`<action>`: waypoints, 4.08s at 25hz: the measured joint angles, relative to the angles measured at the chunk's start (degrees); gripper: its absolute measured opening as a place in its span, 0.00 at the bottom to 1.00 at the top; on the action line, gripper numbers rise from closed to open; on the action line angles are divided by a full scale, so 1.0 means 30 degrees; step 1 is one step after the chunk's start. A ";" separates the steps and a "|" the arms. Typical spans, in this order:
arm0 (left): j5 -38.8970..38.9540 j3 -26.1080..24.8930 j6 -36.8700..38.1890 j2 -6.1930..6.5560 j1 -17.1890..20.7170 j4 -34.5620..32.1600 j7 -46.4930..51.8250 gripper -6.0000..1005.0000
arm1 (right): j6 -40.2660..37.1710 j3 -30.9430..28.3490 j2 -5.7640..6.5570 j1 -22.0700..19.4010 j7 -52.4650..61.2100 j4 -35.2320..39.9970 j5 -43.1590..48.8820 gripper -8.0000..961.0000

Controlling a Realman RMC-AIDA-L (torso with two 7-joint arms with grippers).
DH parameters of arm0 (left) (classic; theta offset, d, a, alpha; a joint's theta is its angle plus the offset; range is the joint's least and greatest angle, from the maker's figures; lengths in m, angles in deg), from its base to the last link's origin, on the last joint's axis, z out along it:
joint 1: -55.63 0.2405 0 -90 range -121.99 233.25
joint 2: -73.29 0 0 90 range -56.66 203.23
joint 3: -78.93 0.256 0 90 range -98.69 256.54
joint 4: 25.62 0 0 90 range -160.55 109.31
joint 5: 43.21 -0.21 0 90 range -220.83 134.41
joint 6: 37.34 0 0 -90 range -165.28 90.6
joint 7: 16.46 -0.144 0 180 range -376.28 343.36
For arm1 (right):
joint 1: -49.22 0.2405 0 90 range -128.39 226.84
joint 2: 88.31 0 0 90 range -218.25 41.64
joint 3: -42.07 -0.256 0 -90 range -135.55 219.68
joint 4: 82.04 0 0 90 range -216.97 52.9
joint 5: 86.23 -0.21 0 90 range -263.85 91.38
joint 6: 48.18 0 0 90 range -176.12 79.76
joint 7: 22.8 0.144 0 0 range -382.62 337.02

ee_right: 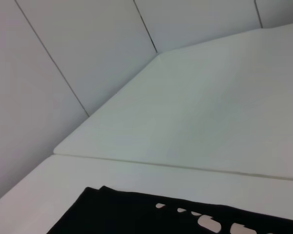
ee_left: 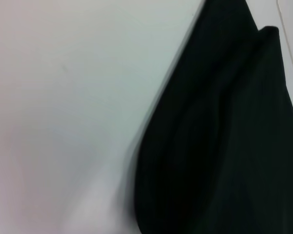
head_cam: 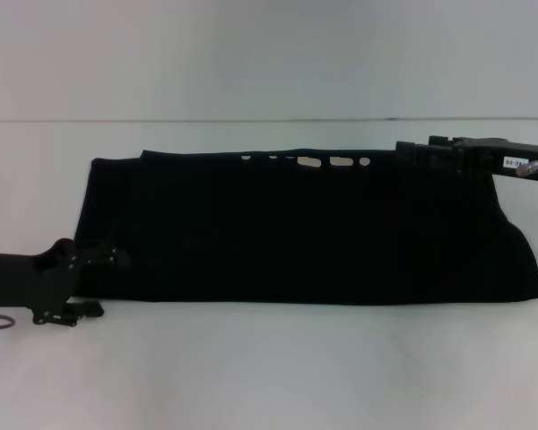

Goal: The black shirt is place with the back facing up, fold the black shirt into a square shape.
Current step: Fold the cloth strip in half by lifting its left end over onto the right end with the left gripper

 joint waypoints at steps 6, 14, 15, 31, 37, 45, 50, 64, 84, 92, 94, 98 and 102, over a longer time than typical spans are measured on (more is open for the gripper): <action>-0.0014 0.0000 -0.0136 0.0007 0.0000 -0.0007 0.0196 0.90 | -0.0040 0.0021 0.0001 0.0027 0.0001 0.0000 -0.0036 0.88; -0.0030 -0.0009 -0.0488 0.0029 0.0003 -0.0054 0.0307 0.90 | 0.0024 0.0021 0.0002 0.0019 0.0001 0.0000 -0.0036 0.88; -0.0031 -0.0018 -0.0520 0.0029 0.0012 -0.0055 0.0307 0.90 | 0.0024 0.0021 0.0001 0.0012 0.0001 -0.0001 -0.0036 0.88; 0.0058 -0.0029 -0.0965 -0.0022 0.0174 0.0001 0.0146 0.89 | 0.0081 0.0021 0.0002 0.0006 0.0001 -0.0001 -0.0034 0.88; 0.0088 -0.0028 -0.1302 -0.0029 0.0150 0.0005 -0.0087 0.89 | 0.0092 -0.0008 0.0002 0.0018 0.0001 -0.0001 -0.0034 0.88; 0.0138 0.0129 -0.1728 -0.0022 -0.0065 0.0001 -0.1588 0.88 | -0.0001 0.0012 0.0002 0.0070 0.0001 0.0000 -0.0034 0.88; 0.0147 0.0176 -0.1929 -0.0043 -0.0079 0.0002 -0.2179 0.88 | -0.0117 -0.0045 0.0001 0.0082 0.0000 0.0067 -0.0033 0.88; 0.0124 0.0415 -0.1648 0.0020 -0.0556 0.0177 -0.3823 0.86 | -0.0144 0.0021 0.0002 0.0108 0.0013 0.0153 -0.0034 0.88; -0.0157 0.0450 -0.1936 0.0025 -0.0406 0.0184 -0.6253 0.19 | -0.0203 0.0006 0.0001 0.0167 0.0000 0.0170 -0.0034 0.88; 0.0027 0.0215 -0.1798 -0.0100 0.0020 0.0027 -1.0066 0.08 | 0.0104 -0.0045 -0.0150 0.0150 0.0000 0.0012 -0.0450 0.88; 0.0037 0.0201 -0.1745 -0.0138 0.0164 -0.0204 -1.1111 0.05 | 0.0209 -0.0109 -0.0242 0.0147 0.0005 0.0008 -0.0473 0.88; -0.0015 0.0185 -0.1820 -0.0165 0.0657 -0.0992 -1.2436 0.05 | 0.0690 -0.0079 -0.0509 0.0162 0.0074 -0.0008 -0.0696 0.87; -0.0071 0.0064 -0.1818 -0.0151 0.1617 -0.2538 -1.2863 0.04 | 0.1338 0.0011 -0.0778 0.0244 0.0023 -0.0039 -0.1163 0.87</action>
